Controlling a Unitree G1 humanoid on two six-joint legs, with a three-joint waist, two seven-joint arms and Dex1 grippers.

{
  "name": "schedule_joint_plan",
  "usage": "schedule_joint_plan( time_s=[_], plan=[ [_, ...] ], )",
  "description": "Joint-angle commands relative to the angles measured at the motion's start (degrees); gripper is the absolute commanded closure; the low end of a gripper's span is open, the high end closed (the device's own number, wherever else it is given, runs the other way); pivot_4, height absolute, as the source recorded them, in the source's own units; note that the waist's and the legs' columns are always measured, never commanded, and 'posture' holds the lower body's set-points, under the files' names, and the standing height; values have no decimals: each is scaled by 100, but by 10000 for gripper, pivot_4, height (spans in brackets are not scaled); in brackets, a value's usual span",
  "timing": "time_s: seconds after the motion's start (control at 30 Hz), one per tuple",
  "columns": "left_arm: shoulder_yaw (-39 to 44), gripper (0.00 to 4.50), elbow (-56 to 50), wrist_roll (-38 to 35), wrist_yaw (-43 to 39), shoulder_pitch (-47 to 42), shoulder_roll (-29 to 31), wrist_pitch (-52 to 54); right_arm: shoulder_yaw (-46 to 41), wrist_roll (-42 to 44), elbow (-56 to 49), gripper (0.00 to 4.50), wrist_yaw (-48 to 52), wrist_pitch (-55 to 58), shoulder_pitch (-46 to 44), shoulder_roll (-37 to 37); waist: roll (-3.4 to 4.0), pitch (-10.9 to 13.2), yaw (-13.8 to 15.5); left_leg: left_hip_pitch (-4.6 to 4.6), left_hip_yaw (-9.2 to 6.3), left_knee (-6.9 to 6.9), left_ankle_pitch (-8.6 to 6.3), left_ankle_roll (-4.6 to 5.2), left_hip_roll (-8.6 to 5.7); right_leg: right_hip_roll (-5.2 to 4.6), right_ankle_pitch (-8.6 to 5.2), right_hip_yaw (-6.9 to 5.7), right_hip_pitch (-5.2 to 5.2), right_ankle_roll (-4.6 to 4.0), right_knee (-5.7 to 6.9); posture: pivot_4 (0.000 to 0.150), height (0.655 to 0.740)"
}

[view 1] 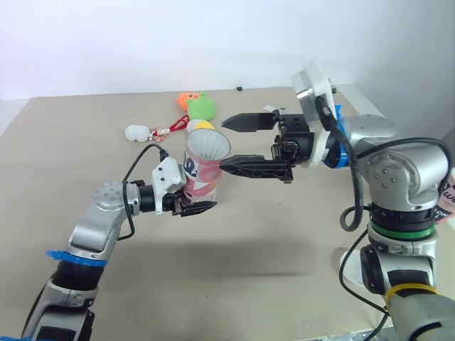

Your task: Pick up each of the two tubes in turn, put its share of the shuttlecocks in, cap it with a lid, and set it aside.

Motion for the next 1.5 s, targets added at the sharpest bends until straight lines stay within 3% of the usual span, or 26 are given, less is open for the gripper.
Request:
schedule_joint_plan(
  time_s=[0.03, 0.2, 0.4, 0.5, 0.7, 0.87, 1.27, 1.37, 1.5],
  plan=[
    [-2, 11244, 78, 86, 396, 139, -276, -523, -612, 468, -376, 377, -174, 239, 186, -413, 0, 0, 0, -1, -1, 1, 0, 0, -1, 0, 1, 0, 1, 2, -1, 1500, 7400],
    [-295, 11244, 601, 442, 807, 564, -787, -1451, -1038, 622, -721, 377, 281, 444, 1305, -1894, -1, 0, 42, -2, -10, 5, -2, 3, -14, -17, 6, -11, 16, 13, -20, 1500, 7400],
    [-535, 11244, 1259, 751, 1132, 861, -1138, -2172, -1071, -524, -328, 377, 1288, -826, 3141, -3705, -1, 1, 32, 1, -5, 12, -3, 13, -26, -27, 9, -9, 18, 24, -21, 1500, 7400],
    [-563, 11244, 1492, 765, 1208, 953, -1198, -2342, -1233, -1209, 135, 377, 1504, -1665, 3991, -4152, 4, -2, 16, 14, 0, 12, -1, 17, -24, -25, 9, -6, 25, 23, -21, 1500, 7400],
    [-575, 11244, 1842, 717, 1335, 1067, -1373, -2513, -1353, -2143, 948, 377, 1405, -3057, 5233, -4035, 8, -4, 18, 90, 4, 11, 4, 25, -25, -22, -22, -1, 104, 54, -23, 1500, 7400],
    [-758, 11244, 1722, 599, 1136, 1221, -1327, -1989, -1537, -2389, 1257, 377, 1307, -3432, 5785, -3823, 32, -19, 13, 112, 15, 11, 4, 25, -29, -22, -24, 19, 120, 52, -23, 1500, 7400],
    [-920, 11244, 1528, 579, 785, 1159, -1071, -1160, -1217, -2374, 1377, 377, 949, -3345, 5736, -3094, 48, -29, 9, 176, 8, 6, -2, 22, -31, -18, -42, 21, 180, 49, -25, 1500, 7400],
    [-795, 11244, 1601, 587, 838, 1080, -1053, -1345, -1114, -2467, 1480, 7658, 964, -3401, 5803, -3081, 50, -30, 10, 176, 10, 4, -5, 22, -31, -19, -46, 22, 180, 49, -25, 1500, 7400],
    [-768, 11244, 1678, 613, 796, 1015, -981, -1363, -1009, -2518, 1584, 27148, 983, -3448, 5822, -3090, 45, -29, 11, 182, 8, 5, -5, 22, -31, -19, -45, 21, 186, 48, -25, 1500, 7400]
  ],
)
